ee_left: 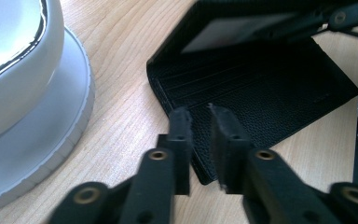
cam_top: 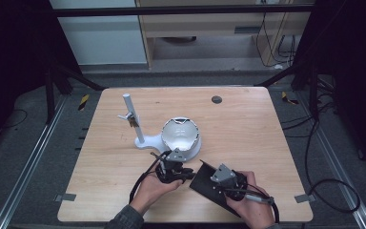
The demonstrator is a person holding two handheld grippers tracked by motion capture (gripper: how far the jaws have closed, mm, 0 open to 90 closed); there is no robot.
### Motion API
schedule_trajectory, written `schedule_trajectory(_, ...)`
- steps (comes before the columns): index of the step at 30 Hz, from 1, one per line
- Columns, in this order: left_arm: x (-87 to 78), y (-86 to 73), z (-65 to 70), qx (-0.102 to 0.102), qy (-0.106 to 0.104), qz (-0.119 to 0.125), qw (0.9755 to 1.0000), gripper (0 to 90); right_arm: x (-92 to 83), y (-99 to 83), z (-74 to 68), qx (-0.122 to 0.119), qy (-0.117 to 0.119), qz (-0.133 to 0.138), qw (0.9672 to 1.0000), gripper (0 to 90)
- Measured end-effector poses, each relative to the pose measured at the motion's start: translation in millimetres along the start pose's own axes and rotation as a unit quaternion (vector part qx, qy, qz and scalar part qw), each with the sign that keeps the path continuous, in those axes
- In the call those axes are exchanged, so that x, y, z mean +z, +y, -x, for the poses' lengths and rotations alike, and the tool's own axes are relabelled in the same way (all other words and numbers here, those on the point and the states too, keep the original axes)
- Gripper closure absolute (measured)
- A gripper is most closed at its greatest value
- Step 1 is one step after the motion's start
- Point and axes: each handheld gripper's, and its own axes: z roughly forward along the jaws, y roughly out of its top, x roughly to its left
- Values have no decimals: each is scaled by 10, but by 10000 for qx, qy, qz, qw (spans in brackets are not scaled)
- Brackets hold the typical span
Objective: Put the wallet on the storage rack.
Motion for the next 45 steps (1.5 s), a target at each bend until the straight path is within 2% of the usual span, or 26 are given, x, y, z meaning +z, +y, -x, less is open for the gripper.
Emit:
schedule_trajectory(2, 0, 1, 6, 8, 22, 7, 10000, 664, -22, -14, 19, 26, -39, 108, 9999, 840)
schedule_trajectory(7, -4, 2, 11, -6, 75, 131, 9999, 482, -188, -44, 123, 5, -39, 659, 9978, 841)
schedule_trajectory(9, -2, 1, 7, -14, 60, 163, 9998, 465, -209, -41, 130, 7, -38, 714, 9974, 841)
schedule_trajectory(11, -2, 2, 0, -18, 77, 192, 9998, 422, -256, -30, 143, -50, -45, 888, 9960, 841)
schedule_trajectory(16, 2, 14, 3, -32, -57, 271, 9996, 379, -314, -9, 155, -20, -42, 1152, 9933, 841)
schedule_trajectory(26, 23, 26, -3, -107, -300, 306, 9990, 369, -399, 26, 178, 112, -15, 1570, 9875, 841)
schedule_trajectory(32, 29, 33, -13, -149, -430, 297, 9985, 373, -413, 35, 174, 112, -22, 1651, 9862, 841)
schedule_trajectory(39, 31, 34, -17, -139, -473, 270, 9984, 392, -419, 51, 156, 77, -15, 1704, 9853, 841)
schedule_trajectory(45, 10, 40, -36, -234, -608, 368, 9972, 427, -434, 62, 144, 82, -30, 1834, 9830, 841)
